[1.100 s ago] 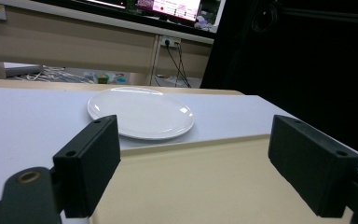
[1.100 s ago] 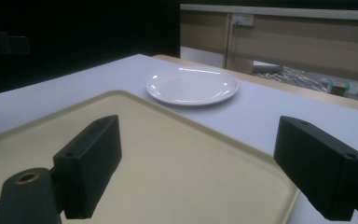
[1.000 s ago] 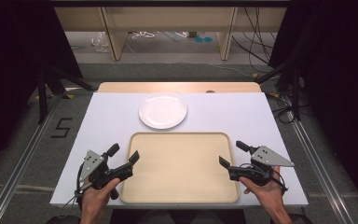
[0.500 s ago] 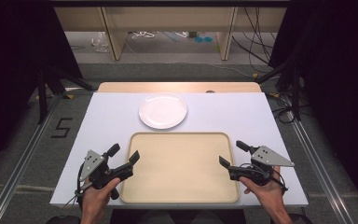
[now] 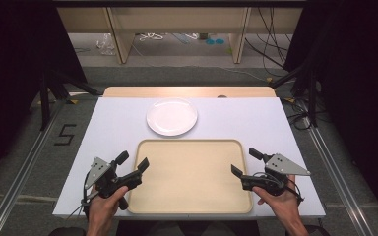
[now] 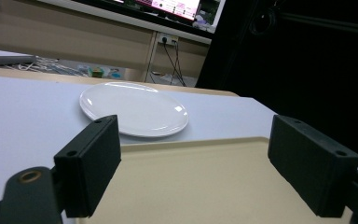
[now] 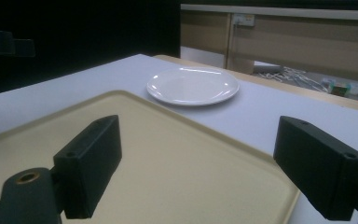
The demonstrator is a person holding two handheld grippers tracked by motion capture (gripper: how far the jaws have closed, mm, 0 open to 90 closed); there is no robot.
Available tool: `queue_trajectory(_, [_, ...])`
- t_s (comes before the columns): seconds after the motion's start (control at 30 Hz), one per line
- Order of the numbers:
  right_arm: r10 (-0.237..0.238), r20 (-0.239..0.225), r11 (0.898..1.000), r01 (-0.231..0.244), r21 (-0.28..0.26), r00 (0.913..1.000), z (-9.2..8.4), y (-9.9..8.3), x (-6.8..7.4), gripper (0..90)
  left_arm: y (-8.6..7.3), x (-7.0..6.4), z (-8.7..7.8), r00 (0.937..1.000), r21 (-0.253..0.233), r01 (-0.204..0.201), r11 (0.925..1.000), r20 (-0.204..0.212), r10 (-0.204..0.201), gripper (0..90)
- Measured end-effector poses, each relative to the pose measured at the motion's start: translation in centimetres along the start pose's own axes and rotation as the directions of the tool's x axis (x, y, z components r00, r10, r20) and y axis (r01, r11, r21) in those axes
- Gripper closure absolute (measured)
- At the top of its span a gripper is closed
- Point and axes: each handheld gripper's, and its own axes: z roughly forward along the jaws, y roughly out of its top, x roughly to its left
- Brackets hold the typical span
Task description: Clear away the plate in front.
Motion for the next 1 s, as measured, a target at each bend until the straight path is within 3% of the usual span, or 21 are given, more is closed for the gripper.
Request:
queue_trajectory(0.13, [-0.002,-0.008,1.000,0.003,0.016,1.0000,-0.1,0.0,0.0,16.0,-0.1,-0.1,0.8,1.0000,0.021,0.005,0.9998,0.002,-0.005,17.0])
queue_trajectory(0.17, [-0.022,0.002,1.000,0.022,-0.001,0.9998,0.0,0.0,-0.1,16.0,-0.2,0.0,1.3,0.9999,0.035,0.012,0.9993,0.002,-0.012,17.0])
queue_trajectory(0.27, [-0.023,-0.001,1.000,0.023,-0.003,0.9997,0.1,0.0,-0.1,16.0,-0.1,0.1,1.6,0.9998,0.044,0.015,0.9989,0.011,-0.016,16.9])
queue_trajectory(0.3, [0.000,-0.014,1.000,0.000,0.017,0.9999,-0.1,0.0,0.0,16.0,0.1,0.1,2.0,0.9994,0.044,0.029,0.9986,0.015,-0.030,16.8])
queue_trajectory(0.6, [-0.014,-0.030,1.000,0.013,-0.008,0.9994,0.1,0.0,0.0,15.9,1.1,0.4,4.2,0.9964,0.076,0.085,0.9935,-0.005,-0.085,16.7])
queue_trajectory(0.63, [-0.011,-0.029,1.000,0.011,-0.007,0.9995,0.1,0.0,0.0,16.0,1.2,0.6,4.9,0.9940,0.091,0.109,0.9899,-0.012,-0.109,16.6])
queue_trajectory(0.67, [-0.013,-0.029,1.000,0.013,-0.008,0.9995,0.1,0.0,0.0,16.0,1.2,0.6,4.9,0.9940,0.091,0.109,0.9899,-0.012,-0.109,16.5])
queue_trajectory(0.7, [-0.014,-0.021,1.000,0.014,-0.007,0.9997,0.1,0.0,0.0,16.0,1.4,0.9,5.6,0.9902,0.102,0.140,0.9849,-0.013,-0.139,16.5])
queue_trajectory(0.87, [-0.012,-0.031,1.000,0.013,0.011,0.9995,0.0,0.0,0.0,16.0,1.7,1.6,6.8,0.9839,0.131,0.178,0.9751,-0.034,-0.175,16.6])
queue_trajectory(0.93, [-0.014,-0.028,1.000,0.014,0.007,0.9995,0.1,0.0,0.0,16.0,1.8,2.3,7.7,0.9762,0.153,0.216,0.9643,-0.047,-0.212,16.7])
queue_trajectory(0.97, [-0.013,-0.030,1.000,0.014,0.009,0.9994,0.1,0.0,0.0,16.0,1.8,2.3,7.7,0.9762,0.153,0.216,0.9643,-0.047,-0.212,16.9])
queue_trajectory(1.0, [-0.009,-0.029,1.000,0.009,0.008,0.9995,0.1,0.0,0.0,16.0,1.9,2.7,8.3,0.9698,0.169,0.244,0.9550,-0.051,-0.238,17.0])
